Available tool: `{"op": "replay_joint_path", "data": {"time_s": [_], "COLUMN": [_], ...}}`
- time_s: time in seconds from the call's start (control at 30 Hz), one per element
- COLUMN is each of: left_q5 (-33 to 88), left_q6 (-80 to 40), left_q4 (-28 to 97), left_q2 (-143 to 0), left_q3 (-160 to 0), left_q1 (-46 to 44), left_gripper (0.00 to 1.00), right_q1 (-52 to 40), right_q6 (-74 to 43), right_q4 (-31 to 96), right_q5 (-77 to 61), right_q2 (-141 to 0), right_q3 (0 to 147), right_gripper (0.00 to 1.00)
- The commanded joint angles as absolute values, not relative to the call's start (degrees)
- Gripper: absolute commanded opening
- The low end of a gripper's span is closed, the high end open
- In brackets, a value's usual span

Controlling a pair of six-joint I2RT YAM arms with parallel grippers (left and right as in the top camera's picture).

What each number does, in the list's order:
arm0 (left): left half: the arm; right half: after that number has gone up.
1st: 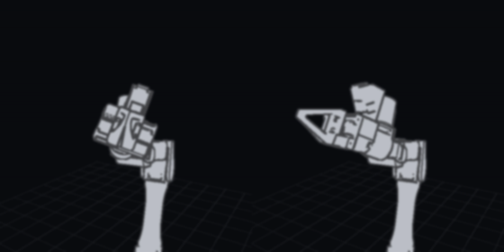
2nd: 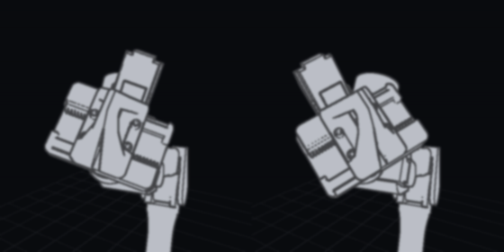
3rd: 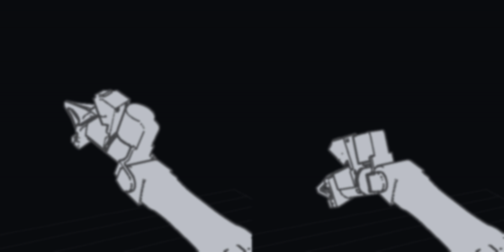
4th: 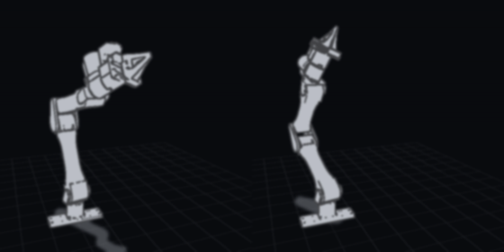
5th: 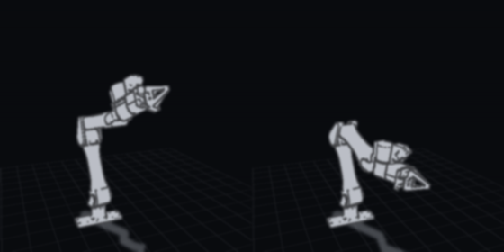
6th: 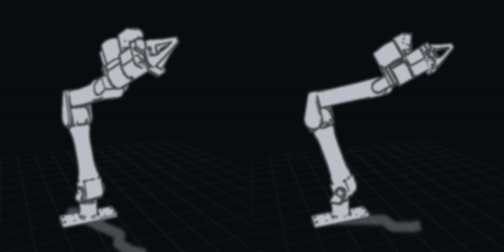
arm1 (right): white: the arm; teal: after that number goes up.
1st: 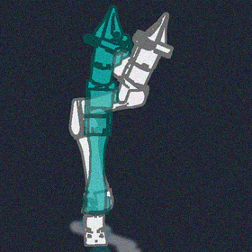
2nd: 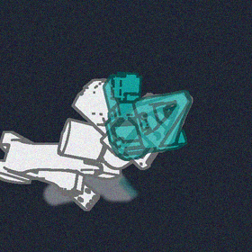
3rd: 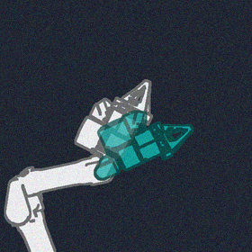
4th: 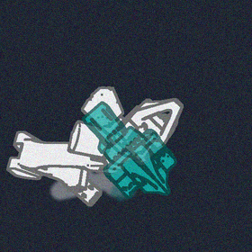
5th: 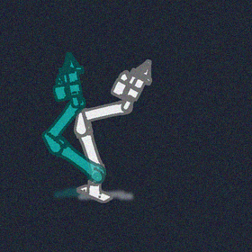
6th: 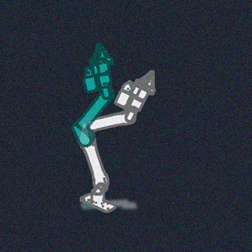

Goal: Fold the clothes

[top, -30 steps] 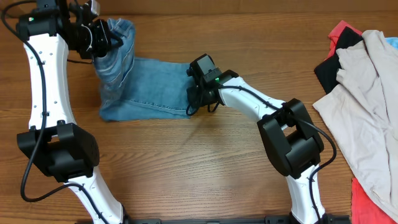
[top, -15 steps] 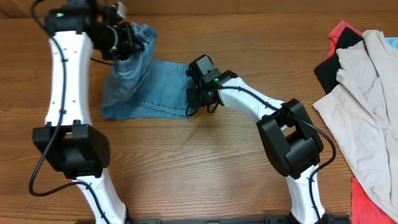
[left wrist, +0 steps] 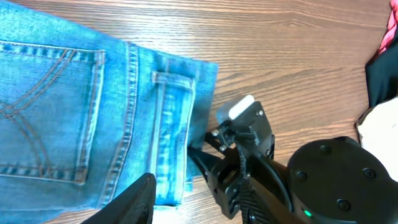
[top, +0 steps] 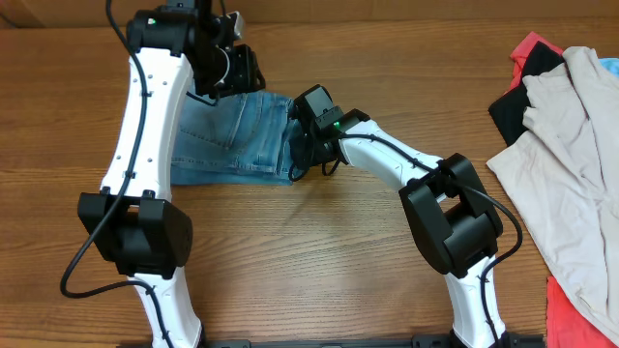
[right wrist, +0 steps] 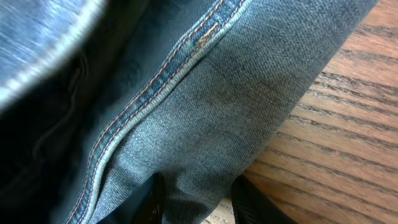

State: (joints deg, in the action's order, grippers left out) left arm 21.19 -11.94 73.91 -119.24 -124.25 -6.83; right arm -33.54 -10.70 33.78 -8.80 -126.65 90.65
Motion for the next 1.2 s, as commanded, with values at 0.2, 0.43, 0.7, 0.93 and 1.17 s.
{"op": "replay_joint_path", "data": {"time_s": [0.2,0.43,0.7,0.93,1.17], "left_q5": [13.3,0.6,0.6,0.6,0.6], "left_q6": [-10.1,-10.1,-10.3,-10.3,-10.3], "left_q4": [76.5,77.8,77.8,78.4,78.8], "left_q2": [-116.6,-116.6,-116.6,-116.6,-116.6], "left_q3": [-125.7,-125.7,-125.7,-125.7,-125.7], "left_q1": [-6.3,-6.0,-4.7,-4.5,-4.5], "left_gripper": [0.45,0.47,0.47,0.47,0.47], "right_q1": [-34.5,-31.8,-32.3,-32.9,-33.3], "right_q6": [-10.9,-10.9,-10.2,-10.7,-10.7], "right_q4": [37.0,45.5,48.9,45.5,44.6], "right_q5": [-10.1,-10.3,-21.4,-26.0,-26.7], "right_q2": [-128.9,-123.8,-121.9,-123.9,-126.9], "right_q3": [91.1,98.7,104.2,103.0,102.8], "right_gripper": [0.4,0.45,0.48,0.49,0.5]}}
